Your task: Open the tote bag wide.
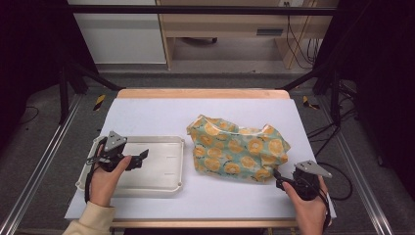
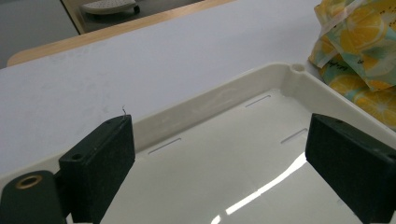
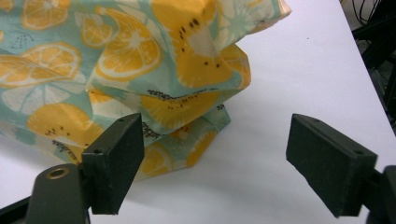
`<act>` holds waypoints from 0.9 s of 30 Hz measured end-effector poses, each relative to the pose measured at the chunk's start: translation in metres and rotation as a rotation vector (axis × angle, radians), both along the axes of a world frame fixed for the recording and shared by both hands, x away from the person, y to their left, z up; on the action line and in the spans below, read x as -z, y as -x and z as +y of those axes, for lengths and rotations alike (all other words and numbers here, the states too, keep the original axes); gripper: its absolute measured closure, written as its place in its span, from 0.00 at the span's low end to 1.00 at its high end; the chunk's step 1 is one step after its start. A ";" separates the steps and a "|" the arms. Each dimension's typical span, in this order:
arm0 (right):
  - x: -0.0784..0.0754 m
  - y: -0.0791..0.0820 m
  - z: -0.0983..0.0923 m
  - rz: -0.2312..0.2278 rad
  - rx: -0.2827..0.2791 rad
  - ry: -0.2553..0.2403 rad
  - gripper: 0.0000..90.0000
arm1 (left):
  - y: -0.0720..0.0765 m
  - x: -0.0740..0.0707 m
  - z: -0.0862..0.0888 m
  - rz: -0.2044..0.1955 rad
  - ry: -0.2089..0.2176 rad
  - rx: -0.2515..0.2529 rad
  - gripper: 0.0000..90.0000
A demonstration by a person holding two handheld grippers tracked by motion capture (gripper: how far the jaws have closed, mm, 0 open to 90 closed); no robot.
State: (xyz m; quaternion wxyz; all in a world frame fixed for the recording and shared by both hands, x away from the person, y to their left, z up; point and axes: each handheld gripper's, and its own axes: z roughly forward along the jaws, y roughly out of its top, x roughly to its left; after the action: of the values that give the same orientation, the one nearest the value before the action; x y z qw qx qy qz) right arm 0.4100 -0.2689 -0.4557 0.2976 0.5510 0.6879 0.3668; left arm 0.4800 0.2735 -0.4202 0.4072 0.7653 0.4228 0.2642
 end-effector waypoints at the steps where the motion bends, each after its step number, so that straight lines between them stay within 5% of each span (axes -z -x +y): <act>1: -0.001 0.001 0.001 -0.002 -0.002 0.000 0.23 | 0.000 0.000 0.000 0.001 0.001 0.002 0.09; 18: -0.009 0.007 0.004 -0.036 -0.023 0.014 0.37 | 0.001 0.001 -0.005 0.009 -0.007 0.030 0.10; 22: -0.025 0.012 0.004 -0.086 -0.021 0.019 0.38 | 0.002 0.000 -0.007 0.007 -0.016 0.036 0.10; 27: -0.052 0.002 0.013 -0.103 -0.111 -0.003 0.31 | 0.004 0.000 -0.009 0.008 -0.027 0.043 0.11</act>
State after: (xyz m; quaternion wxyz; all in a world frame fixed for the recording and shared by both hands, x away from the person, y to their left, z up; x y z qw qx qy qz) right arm 0.4080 -0.2559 -0.4034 0.3108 0.4928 0.7009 0.4115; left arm 0.4764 0.2647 -0.4201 0.4007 0.7807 0.4042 0.2580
